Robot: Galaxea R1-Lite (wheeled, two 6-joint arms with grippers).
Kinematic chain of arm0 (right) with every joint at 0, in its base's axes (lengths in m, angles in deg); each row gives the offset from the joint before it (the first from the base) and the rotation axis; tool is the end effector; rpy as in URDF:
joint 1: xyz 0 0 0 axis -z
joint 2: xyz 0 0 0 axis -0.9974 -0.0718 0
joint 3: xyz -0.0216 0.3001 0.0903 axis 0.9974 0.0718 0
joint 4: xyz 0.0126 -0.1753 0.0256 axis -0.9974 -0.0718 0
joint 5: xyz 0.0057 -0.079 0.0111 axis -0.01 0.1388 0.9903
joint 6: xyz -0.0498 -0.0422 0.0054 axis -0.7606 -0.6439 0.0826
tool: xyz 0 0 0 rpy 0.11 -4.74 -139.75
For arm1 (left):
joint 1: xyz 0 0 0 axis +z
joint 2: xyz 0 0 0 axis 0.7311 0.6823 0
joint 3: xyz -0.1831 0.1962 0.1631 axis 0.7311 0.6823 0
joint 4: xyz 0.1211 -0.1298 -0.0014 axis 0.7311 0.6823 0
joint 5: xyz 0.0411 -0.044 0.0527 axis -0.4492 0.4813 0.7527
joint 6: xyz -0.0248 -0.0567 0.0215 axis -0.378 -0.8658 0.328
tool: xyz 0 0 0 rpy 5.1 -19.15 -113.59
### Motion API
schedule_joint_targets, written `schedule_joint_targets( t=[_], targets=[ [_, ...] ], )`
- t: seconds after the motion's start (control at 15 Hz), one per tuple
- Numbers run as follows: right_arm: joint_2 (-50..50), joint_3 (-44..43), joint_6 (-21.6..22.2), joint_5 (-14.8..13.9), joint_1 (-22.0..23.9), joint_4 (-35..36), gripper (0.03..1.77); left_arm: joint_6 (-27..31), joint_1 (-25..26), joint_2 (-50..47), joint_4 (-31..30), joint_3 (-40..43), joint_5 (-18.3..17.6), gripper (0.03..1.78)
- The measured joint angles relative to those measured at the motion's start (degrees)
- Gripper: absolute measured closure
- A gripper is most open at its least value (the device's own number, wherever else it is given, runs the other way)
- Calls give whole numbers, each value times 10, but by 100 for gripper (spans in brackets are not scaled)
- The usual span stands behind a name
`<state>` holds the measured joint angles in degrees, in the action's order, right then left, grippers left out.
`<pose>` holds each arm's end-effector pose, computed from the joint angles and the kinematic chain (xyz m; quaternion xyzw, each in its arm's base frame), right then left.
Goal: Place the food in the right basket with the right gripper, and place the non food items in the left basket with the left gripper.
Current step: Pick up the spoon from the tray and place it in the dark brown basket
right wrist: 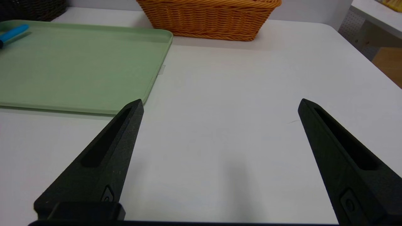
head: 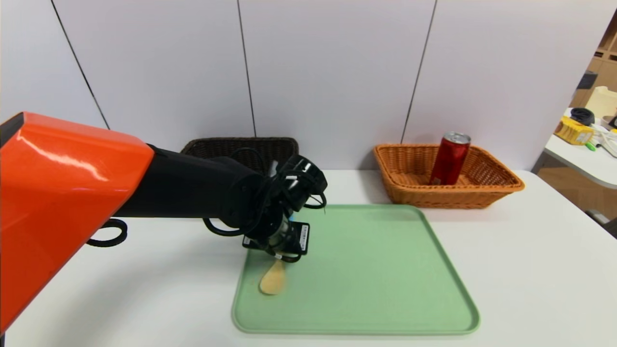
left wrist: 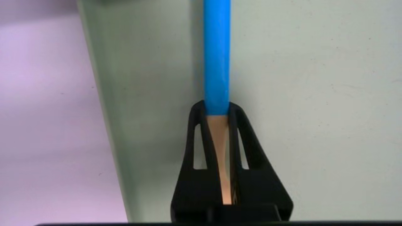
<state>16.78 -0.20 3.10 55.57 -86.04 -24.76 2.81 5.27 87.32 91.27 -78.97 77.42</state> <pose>-0.0081 0.0023 0.0759 -0.0283 -0.0025 0.0185 0.9994 0.3119 -0.2519 0.1271 0.0171 0.4577 -0.0712 0.8861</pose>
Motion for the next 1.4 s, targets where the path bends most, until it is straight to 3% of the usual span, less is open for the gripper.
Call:
schedule_joint_targets(
  t=[0.73,1.07,1.4],
  targets=[
    [0,0,0,0,0,0,10,10,20,-88,9,-5,1,167],
    [0,0,0,0,0,0,10,20,71,-130,8,-69,2,167],
    [0,0,0,0,0,0,10,23,122,-85,3,-167,1,167]
  ],
)
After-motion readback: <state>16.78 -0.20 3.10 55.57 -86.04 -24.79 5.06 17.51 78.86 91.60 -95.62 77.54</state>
